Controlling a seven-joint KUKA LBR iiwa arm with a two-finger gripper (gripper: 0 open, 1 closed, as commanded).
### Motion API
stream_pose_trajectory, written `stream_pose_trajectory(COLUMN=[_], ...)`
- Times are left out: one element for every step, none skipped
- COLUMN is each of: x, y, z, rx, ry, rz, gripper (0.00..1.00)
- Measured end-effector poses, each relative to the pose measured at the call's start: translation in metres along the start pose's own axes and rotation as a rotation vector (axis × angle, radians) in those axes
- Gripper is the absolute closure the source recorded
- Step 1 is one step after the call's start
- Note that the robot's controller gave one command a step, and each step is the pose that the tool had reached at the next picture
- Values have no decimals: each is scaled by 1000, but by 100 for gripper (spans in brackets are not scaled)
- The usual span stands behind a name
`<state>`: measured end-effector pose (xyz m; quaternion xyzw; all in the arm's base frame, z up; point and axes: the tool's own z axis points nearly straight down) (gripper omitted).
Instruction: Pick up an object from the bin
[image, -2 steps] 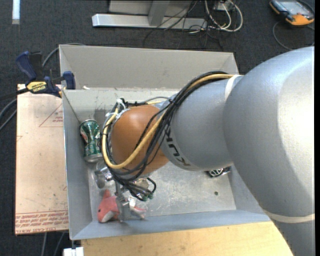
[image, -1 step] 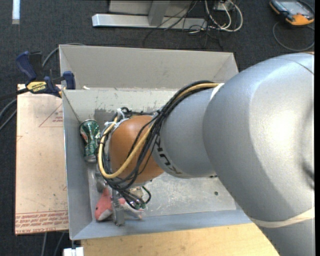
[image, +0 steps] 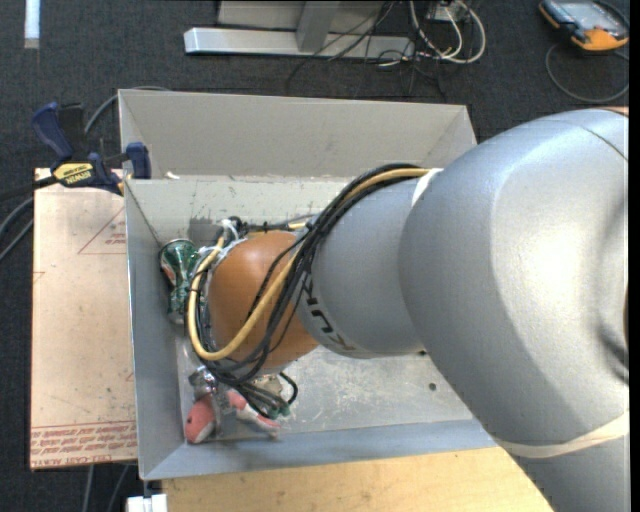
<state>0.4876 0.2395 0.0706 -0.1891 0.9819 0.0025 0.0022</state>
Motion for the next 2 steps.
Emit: stream_pose_trajectory(x=[0, -6], y=[0, -4], z=[0, -138], rx=[0, 0], ry=[0, 2], rz=[0, 20], gripper=[100, 100])
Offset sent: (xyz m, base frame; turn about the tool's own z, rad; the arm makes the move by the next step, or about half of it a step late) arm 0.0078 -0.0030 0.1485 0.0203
